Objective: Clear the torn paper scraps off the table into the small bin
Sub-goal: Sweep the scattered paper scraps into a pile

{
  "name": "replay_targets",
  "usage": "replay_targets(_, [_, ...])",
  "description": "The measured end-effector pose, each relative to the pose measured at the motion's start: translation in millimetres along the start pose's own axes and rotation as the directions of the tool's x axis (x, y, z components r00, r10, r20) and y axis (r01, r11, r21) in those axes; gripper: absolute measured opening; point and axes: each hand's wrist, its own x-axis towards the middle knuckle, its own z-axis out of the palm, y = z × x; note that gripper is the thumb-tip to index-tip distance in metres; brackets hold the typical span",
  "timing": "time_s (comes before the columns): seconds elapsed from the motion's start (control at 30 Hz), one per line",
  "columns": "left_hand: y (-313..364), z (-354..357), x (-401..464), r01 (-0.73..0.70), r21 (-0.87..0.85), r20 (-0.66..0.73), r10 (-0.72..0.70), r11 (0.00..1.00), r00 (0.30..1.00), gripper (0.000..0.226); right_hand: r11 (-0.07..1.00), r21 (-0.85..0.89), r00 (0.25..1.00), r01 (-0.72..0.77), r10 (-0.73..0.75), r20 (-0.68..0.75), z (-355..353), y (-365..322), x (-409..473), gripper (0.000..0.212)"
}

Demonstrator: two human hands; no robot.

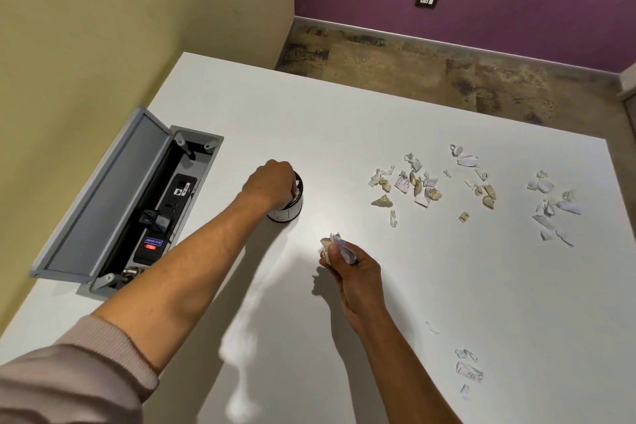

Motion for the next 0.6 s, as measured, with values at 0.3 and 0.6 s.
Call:
replay_targets(0.3, [2,10,14,-0.030,0.144,0.064,0.021,0.989,0.998,0.025,1.000,0.015,1.000,-0.017,0.017,-0.016,-5,5,5,0.019])
replay_targets(0.6, [-31,31,-39,-0.309,-0.340,-0.647,0.017,0.888,0.762,0.021,0.999,-0.034,1.000,0.023,-0.023,0.001,15,-5,25,0.012])
